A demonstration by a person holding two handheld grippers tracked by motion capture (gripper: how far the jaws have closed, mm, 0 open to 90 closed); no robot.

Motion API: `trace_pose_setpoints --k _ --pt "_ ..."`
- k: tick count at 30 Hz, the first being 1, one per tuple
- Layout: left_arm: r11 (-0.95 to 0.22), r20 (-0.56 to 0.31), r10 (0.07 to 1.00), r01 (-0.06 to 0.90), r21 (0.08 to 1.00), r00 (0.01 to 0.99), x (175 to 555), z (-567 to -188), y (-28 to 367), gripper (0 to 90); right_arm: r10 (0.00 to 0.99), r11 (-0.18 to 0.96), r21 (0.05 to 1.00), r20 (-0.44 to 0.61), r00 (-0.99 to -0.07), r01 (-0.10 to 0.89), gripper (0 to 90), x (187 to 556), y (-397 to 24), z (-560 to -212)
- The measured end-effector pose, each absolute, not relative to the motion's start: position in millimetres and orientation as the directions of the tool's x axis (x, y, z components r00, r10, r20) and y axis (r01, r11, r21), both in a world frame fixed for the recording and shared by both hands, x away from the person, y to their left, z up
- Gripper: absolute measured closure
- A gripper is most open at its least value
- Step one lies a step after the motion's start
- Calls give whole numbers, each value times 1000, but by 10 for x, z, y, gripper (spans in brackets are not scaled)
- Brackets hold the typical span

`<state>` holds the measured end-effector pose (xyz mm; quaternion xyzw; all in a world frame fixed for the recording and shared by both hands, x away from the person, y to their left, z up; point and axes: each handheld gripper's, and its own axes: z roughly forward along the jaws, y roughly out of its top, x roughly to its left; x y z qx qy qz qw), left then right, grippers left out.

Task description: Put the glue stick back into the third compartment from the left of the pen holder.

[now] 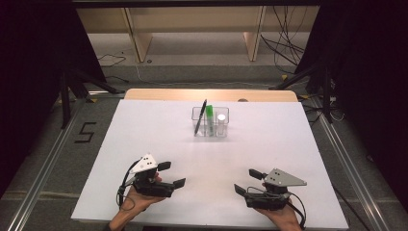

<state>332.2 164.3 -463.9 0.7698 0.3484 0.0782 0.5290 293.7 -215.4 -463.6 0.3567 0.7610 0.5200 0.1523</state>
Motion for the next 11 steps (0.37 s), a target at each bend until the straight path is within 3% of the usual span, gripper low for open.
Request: trace_pose_setpoints --k 11 --pt "-197 -252 618 457 867 744 3332 -4644 1645 112 714 202 900 134 -688 386 171 2938 -2150 -4632"
